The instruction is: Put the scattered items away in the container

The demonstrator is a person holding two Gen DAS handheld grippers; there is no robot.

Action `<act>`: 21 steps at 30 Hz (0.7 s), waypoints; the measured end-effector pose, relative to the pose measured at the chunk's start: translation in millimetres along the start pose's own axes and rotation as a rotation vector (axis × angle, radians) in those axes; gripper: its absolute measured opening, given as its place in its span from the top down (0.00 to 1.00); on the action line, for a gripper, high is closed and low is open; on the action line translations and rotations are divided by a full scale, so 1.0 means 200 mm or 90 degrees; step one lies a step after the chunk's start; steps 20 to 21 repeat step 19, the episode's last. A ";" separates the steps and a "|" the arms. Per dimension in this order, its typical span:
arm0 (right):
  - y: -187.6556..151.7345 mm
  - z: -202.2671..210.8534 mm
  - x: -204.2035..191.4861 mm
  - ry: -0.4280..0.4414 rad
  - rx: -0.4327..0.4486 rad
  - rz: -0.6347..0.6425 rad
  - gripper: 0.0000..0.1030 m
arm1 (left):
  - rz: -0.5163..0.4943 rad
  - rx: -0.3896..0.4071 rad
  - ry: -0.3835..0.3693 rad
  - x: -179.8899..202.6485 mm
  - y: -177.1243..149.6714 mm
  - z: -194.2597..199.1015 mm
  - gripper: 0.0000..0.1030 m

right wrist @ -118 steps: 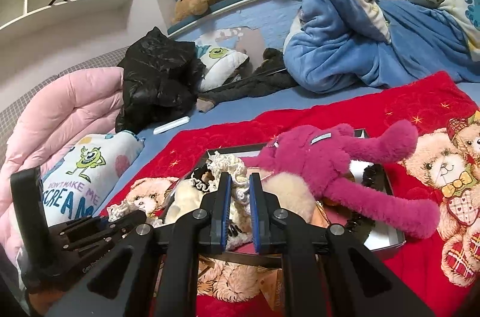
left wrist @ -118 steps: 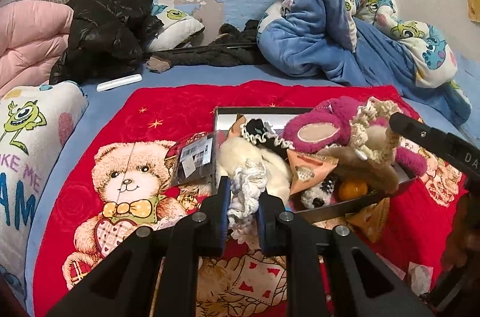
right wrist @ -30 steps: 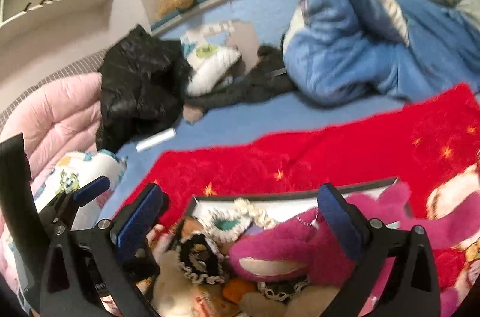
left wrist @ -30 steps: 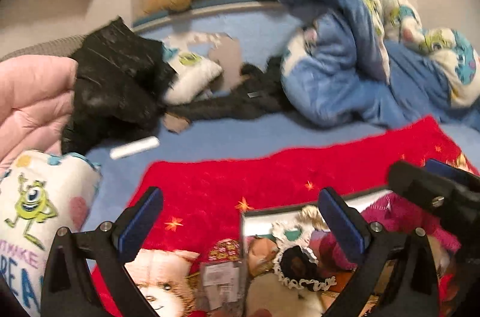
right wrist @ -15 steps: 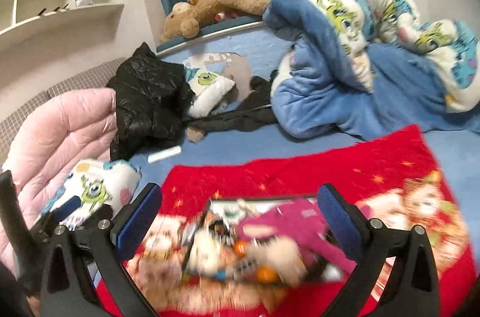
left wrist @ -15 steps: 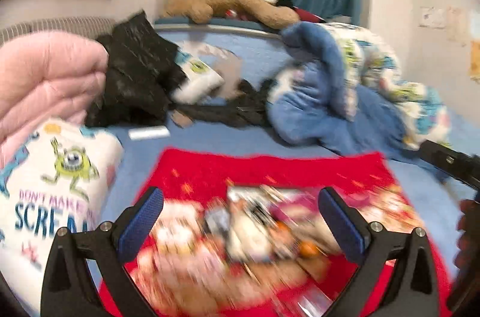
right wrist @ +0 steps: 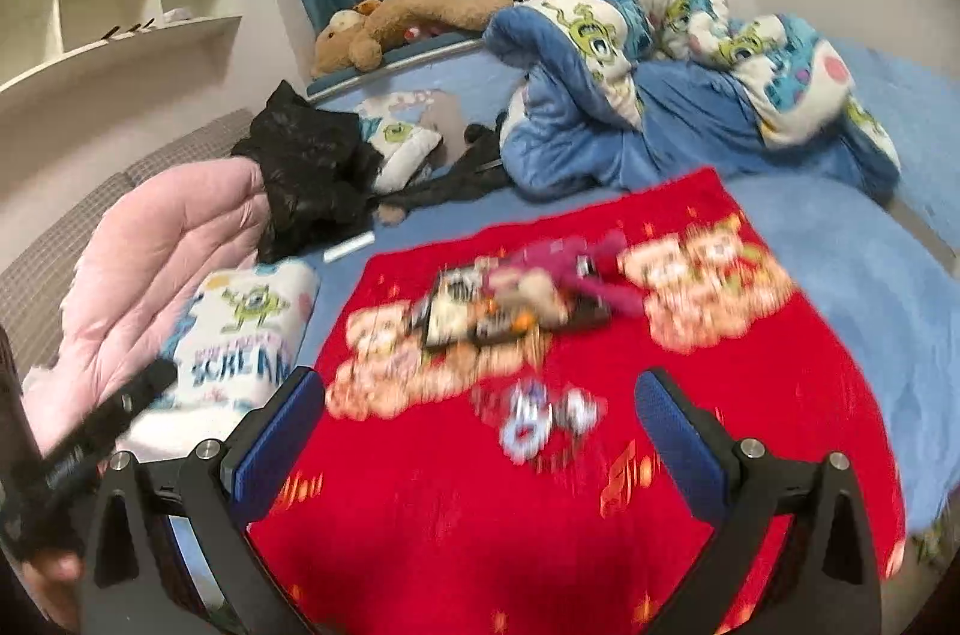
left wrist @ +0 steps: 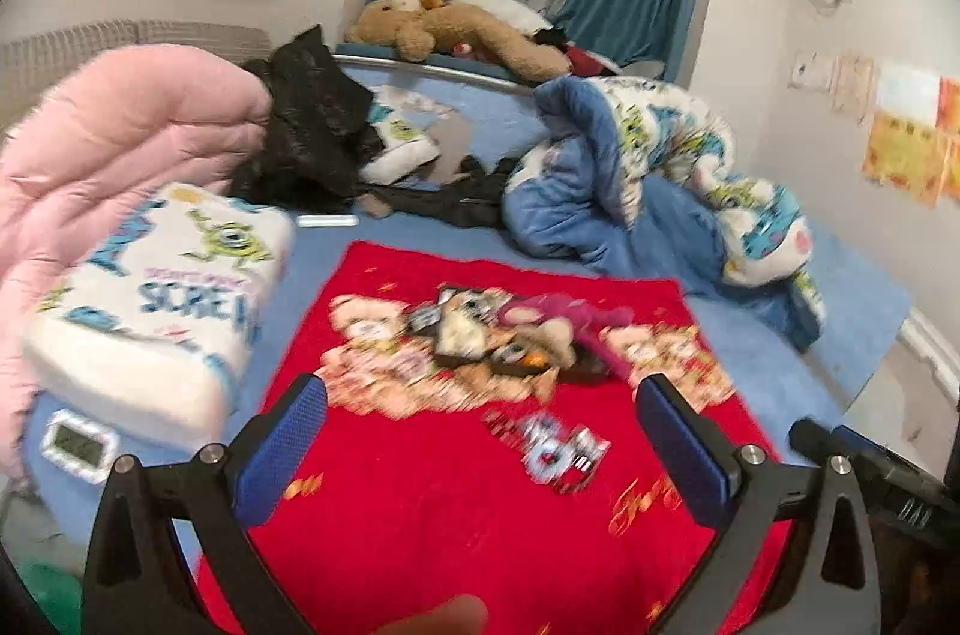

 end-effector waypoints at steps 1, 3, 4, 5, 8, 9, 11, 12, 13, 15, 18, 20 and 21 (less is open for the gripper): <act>-0.06 0.02 -0.01 -0.006 -0.011 0.006 0.00 | -0.009 -0.005 0.015 0.01 -0.04 0.04 0.00; -0.17 0.05 -0.04 -0.032 -0.030 0.036 0.00 | -0.037 -0.003 0.036 0.05 -0.12 0.13 0.00; -0.20 0.07 -0.05 -0.042 -0.027 0.048 0.00 | -0.047 -0.002 0.036 0.08 -0.15 0.16 0.00; -0.22 0.10 -0.07 -0.046 -0.018 0.058 0.00 | -0.059 -0.006 0.030 0.10 -0.19 0.19 0.00; -0.27 0.15 -0.13 -0.042 -0.022 0.080 0.00 | -0.079 -0.026 0.029 0.16 -0.24 0.25 0.00; -0.27 0.16 -0.14 -0.050 -0.022 0.090 0.00 | -0.079 -0.028 0.037 0.16 -0.25 0.28 0.00; -0.29 0.19 -0.16 -0.067 -0.020 0.106 0.00 | -0.080 -0.023 0.057 0.16 -0.23 0.31 0.00; -0.29 0.20 -0.16 -0.064 -0.019 0.108 0.00 | -0.079 -0.019 0.061 0.15 -0.21 0.32 0.00; -0.29 0.22 -0.17 -0.058 -0.017 0.105 0.00 | -0.074 -0.013 0.062 0.15 -0.20 0.34 0.00; -0.28 0.25 -0.17 -0.048 -0.013 0.094 0.00 | -0.067 -0.014 0.051 0.16 -0.20 0.36 0.00; -0.27 0.28 -0.16 -0.049 -0.009 0.092 0.00 | -0.073 -0.014 0.052 0.18 -0.19 0.38 0.00; -0.27 0.28 -0.16 -0.051 -0.009 0.094 0.00 | -0.074 -0.018 0.050 0.18 -0.19 0.37 0.00; -0.27 0.28 -0.16 -0.051 -0.009 0.094 0.00 | -0.074 -0.018 0.050 0.18 -0.19 0.37 0.00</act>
Point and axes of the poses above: each gripper's, at about its wrist camera, not at the fingertips, and z roughly against the way its jaws point, x to its right, y to its top, the point moved 7 cm from there along -z, roughly the way its jaws point, and after that the axes turned 7 degrees about -y, right-handed, at the moved point
